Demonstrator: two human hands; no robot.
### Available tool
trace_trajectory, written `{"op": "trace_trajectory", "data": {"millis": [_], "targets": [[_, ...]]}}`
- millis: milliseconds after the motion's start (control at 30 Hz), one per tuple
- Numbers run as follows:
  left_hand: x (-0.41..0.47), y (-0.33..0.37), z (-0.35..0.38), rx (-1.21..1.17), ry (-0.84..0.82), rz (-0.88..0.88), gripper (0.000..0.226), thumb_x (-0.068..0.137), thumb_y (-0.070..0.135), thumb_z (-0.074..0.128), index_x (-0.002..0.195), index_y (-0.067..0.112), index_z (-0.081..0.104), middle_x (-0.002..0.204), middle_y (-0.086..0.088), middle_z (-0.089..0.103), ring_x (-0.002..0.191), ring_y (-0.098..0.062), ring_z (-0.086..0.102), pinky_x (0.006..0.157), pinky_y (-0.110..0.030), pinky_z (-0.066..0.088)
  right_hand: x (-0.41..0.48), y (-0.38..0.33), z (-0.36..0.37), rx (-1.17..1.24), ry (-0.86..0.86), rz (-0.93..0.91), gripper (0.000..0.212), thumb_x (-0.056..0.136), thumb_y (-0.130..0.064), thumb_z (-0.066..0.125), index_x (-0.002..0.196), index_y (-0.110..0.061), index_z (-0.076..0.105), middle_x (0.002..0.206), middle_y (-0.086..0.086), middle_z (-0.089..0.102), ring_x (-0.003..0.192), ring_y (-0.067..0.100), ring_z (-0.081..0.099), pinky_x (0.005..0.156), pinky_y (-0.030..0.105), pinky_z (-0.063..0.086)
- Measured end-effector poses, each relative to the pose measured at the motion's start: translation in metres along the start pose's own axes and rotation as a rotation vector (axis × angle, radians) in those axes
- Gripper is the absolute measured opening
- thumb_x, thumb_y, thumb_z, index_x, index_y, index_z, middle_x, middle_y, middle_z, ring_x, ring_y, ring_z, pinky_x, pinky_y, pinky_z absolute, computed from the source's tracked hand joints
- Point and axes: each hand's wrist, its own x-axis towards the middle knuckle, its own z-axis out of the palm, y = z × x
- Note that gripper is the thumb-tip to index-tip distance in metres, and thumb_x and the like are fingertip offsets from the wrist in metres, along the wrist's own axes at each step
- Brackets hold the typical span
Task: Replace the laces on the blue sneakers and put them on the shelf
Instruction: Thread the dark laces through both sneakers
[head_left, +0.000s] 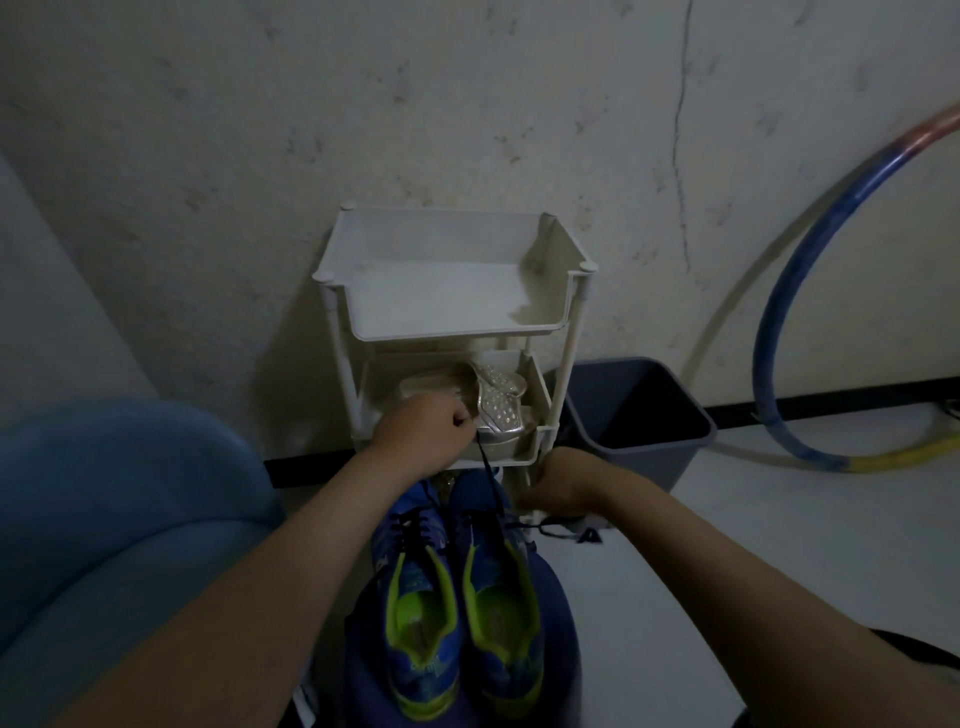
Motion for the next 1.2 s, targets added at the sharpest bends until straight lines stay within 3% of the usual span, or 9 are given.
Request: {"op": "trace_trajectory", "data": {"millis": [133, 233, 367, 600, 700, 800, 900, 1033, 1200], "targets": [[-0.001, 0.004, 0.0, -0.091, -0.144, 0.115, 0.022, 0.091, 0.038, 0.058, 0.077, 0.026, 0.069, 0.076, 0.007, 0.064, 0.073, -0.012, 0.06, 0.063, -0.029, 0.046, 0.008, -0.007, 0.008, 0.295, 0.155, -0.208, 0.049, 0.087, -0.03, 0.07, 0.133, -0.023, 0.055, 0.13, 0.0, 0.059, 0.116, 0.017, 0.058, 0.094, 0.029, 0.048], [-0.001, 0.005, -0.003, -0.111, -0.162, 0.142, 0.02, 0.088, 0.04, 0.062, 0.076, 0.027, 0.07, 0.074, 0.009, 0.064, 0.073, -0.009, 0.061, 0.065, -0.031, 0.048, 0.012, -0.013, 0.007, 0.409, 0.114, -0.327, 0.013, 0.097, -0.024, 0.06, 0.102, -0.016, 0.069, 0.1, 0.007, 0.072, 0.09, 0.022, 0.068, 0.083, 0.035, 0.055], [0.003, -0.013, -0.026, -0.043, -0.211, 0.104, 0.019, 0.088, 0.04, 0.064, 0.079, 0.026, 0.074, 0.077, 0.01, 0.066, 0.076, -0.009, 0.062, 0.074, -0.034, 0.052, 0.019, -0.003, 0.002, 0.252, 0.144, -0.175, 0.023, 0.097, -0.02, 0.052, 0.089, -0.012, 0.072, 0.081, 0.002, 0.07, 0.078, 0.02, 0.068, 0.075, 0.034, 0.055], [0.001, -0.057, -0.046, 0.015, -0.309, -0.038, 0.024, 0.093, 0.041, 0.061, 0.084, 0.024, 0.075, 0.085, 0.001, 0.07, 0.083, -0.016, 0.065, 0.078, -0.035, 0.052, 0.027, 0.018, 0.008, -0.038, 0.2, -0.024, 0.028, 0.093, -0.022, 0.056, 0.118, -0.013, 0.065, 0.118, 0.01, 0.065, 0.108, 0.026, 0.063, 0.091, 0.037, 0.053], [-0.003, -0.048, -0.035, -0.094, -0.328, 0.019, 0.023, 0.095, 0.038, 0.06, 0.082, 0.023, 0.072, 0.081, 0.001, 0.067, 0.075, -0.012, 0.06, 0.068, -0.03, 0.047, 0.027, 0.009, 0.015, 0.106, 0.151, -0.172, 0.059, 0.089, -0.016, 0.06, 0.146, -0.023, 0.045, 0.14, 0.004, 0.053, 0.117, 0.021, 0.06, 0.095, 0.03, 0.051], [-0.002, -0.029, -0.019, -0.148, -0.317, 0.088, 0.025, 0.094, 0.035, 0.061, 0.073, 0.024, 0.068, 0.066, 0.006, 0.059, 0.062, -0.007, 0.051, 0.062, -0.027, 0.041, 0.02, -0.011, 0.016, 0.473, 0.036, -0.289, 0.061, 0.088, -0.013, 0.062, 0.145, -0.028, 0.045, 0.132, -0.004, 0.056, 0.077, 0.004, 0.065, 0.066, 0.021, 0.053], [0.004, -0.021, -0.007, -0.169, -0.278, 0.1, 0.031, 0.092, 0.037, 0.064, 0.061, 0.033, 0.065, 0.061, 0.011, 0.06, 0.061, -0.005, 0.054, 0.064, -0.028, 0.045, 0.021, -0.018, 0.012, 0.57, 0.004, -0.333, 0.019, 0.095, -0.018, 0.062, 0.111, -0.01, 0.068, 0.099, 0.011, 0.072, 0.057, 0.01, 0.06, 0.054, 0.022, 0.048], [0.005, -0.02, -0.011, -0.145, -0.298, 0.112, 0.021, 0.092, 0.032, 0.063, 0.072, 0.037, 0.067, 0.077, 0.014, 0.067, 0.076, -0.006, 0.062, 0.071, -0.029, 0.049, 0.036, -0.006, 0.009, 0.349, 0.16, -0.247, 0.02, 0.097, -0.026, 0.059, 0.096, -0.012, 0.074, 0.081, 0.009, 0.071, 0.068, 0.021, 0.065, 0.067, 0.033, 0.053], [0.005, -0.036, -0.018, -0.142, -0.284, -0.02, 0.019, 0.093, 0.027, 0.061, 0.078, 0.027, 0.073, 0.068, 0.009, 0.07, 0.069, -0.019, 0.066, 0.066, -0.035, 0.054, 0.057, 0.027, 0.014, -0.002, 0.342, 0.035, 0.02, 0.092, -0.03, 0.058, 0.106, -0.022, 0.071, 0.097, 0.001, 0.069, 0.087, 0.02, 0.067, 0.078, 0.04, 0.059]]}}
